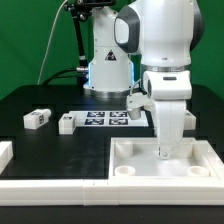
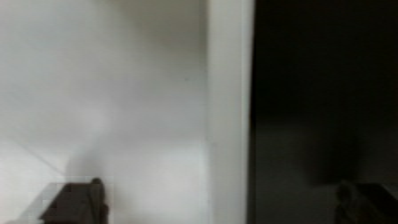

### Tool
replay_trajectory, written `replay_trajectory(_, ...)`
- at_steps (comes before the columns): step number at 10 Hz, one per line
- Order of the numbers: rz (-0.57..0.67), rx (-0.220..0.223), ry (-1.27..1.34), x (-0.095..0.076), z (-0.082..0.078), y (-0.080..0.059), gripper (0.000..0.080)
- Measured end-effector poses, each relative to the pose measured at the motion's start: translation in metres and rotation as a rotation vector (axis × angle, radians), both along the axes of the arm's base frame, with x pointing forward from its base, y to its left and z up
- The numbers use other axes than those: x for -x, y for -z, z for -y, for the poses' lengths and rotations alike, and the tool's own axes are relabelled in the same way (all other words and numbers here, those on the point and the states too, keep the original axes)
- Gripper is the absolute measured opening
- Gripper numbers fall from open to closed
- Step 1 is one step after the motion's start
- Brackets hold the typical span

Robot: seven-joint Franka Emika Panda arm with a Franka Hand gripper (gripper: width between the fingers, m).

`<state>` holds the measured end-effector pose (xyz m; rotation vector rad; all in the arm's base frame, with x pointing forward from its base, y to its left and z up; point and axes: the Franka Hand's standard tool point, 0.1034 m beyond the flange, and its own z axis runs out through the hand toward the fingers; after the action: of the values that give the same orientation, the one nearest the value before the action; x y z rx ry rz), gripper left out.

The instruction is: Assemble one leg

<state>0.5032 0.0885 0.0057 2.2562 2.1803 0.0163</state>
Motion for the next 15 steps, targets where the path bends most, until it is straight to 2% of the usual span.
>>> replay_trajectory(2, -0.001, 0.002, 0.022, 0.005, -0.001, -0.004, 0.0649)
replay_trajectory(5, 0.021, 0.01, 0.068, 0.026, -0.016, -0.038, 0.0649)
replay_trajectory(6, 0.024, 0.012, 0.061, 0.03, -0.018, -0.044, 0.0649)
replay_trajectory(9, 0.024, 0.011, 0.088, 0.03, -0.018, -0.044, 0.0649)
replay_trajectory(12, 0.024, 0.003, 0.352, 0.031, -0.019, -0.044, 0.0649)
replay_trajectory(15, 0.035, -0.042, 0.767, 0.05, -0.04, -0.045, 0.0649)
